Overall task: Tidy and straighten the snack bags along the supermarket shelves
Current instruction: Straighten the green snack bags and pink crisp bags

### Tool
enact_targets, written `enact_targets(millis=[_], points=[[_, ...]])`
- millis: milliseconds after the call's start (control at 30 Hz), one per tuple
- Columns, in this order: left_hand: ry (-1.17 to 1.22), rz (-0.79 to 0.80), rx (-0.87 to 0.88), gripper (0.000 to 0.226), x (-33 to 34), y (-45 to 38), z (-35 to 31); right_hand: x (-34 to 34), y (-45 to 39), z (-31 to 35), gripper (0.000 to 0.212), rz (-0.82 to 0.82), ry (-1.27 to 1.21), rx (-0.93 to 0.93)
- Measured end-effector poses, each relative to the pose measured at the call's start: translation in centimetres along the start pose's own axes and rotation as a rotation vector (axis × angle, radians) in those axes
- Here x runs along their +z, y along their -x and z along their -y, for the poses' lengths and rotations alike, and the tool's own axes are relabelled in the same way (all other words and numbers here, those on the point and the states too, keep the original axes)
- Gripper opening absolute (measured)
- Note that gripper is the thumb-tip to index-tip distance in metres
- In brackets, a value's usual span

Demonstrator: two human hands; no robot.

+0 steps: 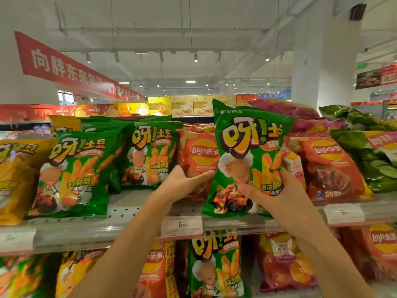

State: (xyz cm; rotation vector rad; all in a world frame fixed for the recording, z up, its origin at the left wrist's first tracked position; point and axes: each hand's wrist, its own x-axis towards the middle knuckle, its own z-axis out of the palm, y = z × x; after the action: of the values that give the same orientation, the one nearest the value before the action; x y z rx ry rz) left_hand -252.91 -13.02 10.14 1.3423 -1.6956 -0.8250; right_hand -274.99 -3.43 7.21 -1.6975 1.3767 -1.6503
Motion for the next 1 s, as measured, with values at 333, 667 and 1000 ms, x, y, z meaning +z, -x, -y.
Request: enact_targets(millis=[333, 667, 1000], points=[[-0.928, -0.715, 0.364, 0.014, -6.6, 11.7, 9.7, 12.1, -2.3, 4.6, 0.079, 0.103, 0.149, -0.013], [-0.894, -0.737, 0.416, 0.039, -6.3, 11.8, 12.2, 21.5, -4.1, 6.0, 0.108, 0.277, 0.329, 0.149], [-0.855, -0.734, 0.448, 0.038, -6.2, 11.9, 12.7, 22.3, -4.2, 5.5, 0.072, 0.451, 0.276, 0.19]])
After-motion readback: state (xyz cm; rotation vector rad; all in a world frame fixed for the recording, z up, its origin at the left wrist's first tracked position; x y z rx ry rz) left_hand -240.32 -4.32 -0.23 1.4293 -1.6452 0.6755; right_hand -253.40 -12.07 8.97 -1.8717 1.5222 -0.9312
